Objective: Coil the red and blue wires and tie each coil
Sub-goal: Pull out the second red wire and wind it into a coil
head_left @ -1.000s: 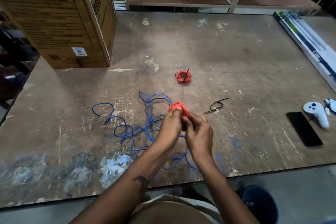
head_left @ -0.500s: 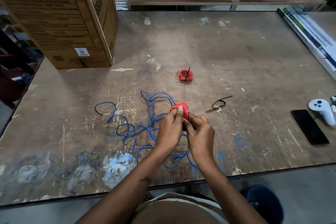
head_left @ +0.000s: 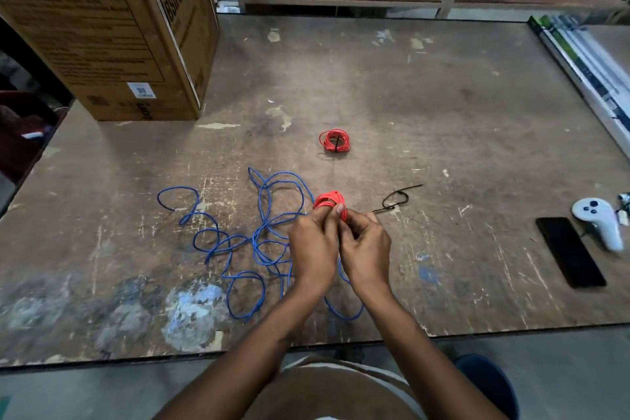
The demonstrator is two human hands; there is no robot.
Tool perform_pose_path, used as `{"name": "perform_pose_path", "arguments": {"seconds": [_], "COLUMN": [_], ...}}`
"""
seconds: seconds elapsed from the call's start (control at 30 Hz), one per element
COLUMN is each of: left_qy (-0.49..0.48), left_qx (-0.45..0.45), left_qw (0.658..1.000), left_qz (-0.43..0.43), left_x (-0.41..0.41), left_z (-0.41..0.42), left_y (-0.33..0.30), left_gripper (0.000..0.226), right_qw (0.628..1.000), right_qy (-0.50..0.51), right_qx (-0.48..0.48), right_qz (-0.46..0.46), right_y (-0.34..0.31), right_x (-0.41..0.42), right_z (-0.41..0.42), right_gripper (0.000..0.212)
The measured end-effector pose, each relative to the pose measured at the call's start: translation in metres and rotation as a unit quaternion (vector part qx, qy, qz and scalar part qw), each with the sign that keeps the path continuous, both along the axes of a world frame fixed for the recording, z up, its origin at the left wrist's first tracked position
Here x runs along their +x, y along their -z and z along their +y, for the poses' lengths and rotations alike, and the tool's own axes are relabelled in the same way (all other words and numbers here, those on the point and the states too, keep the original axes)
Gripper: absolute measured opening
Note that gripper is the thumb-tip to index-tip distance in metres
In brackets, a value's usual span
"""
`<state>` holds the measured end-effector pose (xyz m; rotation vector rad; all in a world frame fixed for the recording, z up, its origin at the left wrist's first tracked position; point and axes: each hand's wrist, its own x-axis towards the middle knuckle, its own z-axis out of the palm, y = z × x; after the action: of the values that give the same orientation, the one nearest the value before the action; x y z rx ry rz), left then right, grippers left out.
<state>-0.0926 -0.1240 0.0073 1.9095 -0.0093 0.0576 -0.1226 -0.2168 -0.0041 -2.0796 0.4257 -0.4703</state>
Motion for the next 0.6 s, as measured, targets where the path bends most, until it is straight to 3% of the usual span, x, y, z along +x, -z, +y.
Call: {"name": "perform_pose_path", "arguments": {"seconds": [0.13,0.23,0.37,0.5,0.6], "left_qy": [-0.053,-0.055,-0.074,0.043,0.001], "left_qx": [-0.151,-0.140,-0.035,-0.017,-0.044], "left_qw": [0.987,0.989,0.982,0.997,0.999], "left_qz": [0.009,-0.012,-0.170,-0.065,-0.021], "left_x": [0.000,-0.004,0.000,0.030,0.037], "left_z": [-0.006,-0.004,0.020,0.024,0.012], "left_y": [-0.008,-0.011,-0.025,-0.036,-0.035], "left_gripper": [0.008,0.013,0.028,0.043,0.066], "right_qw": [1.000,1.000,0.999,0.984,0.971], "right_qy": [0.001,-0.004,-0.032,-0.155,-0.225], "right_qx": [0.008,-0.015,0.000,0.058,0.064], "right_qz": [0.011,0.002,0.018,0.059,0.058], "right_y": [0.004,-0.002,-0.012,-0.036,-0.065], "right_x": [0.005,0.007,0.014,0.014,0.014], "right_z": [-0.012,-0.022,-0.038,-0.037,-0.035], "right_gripper": [0.017,0.019,0.016,0.014,0.015]}}
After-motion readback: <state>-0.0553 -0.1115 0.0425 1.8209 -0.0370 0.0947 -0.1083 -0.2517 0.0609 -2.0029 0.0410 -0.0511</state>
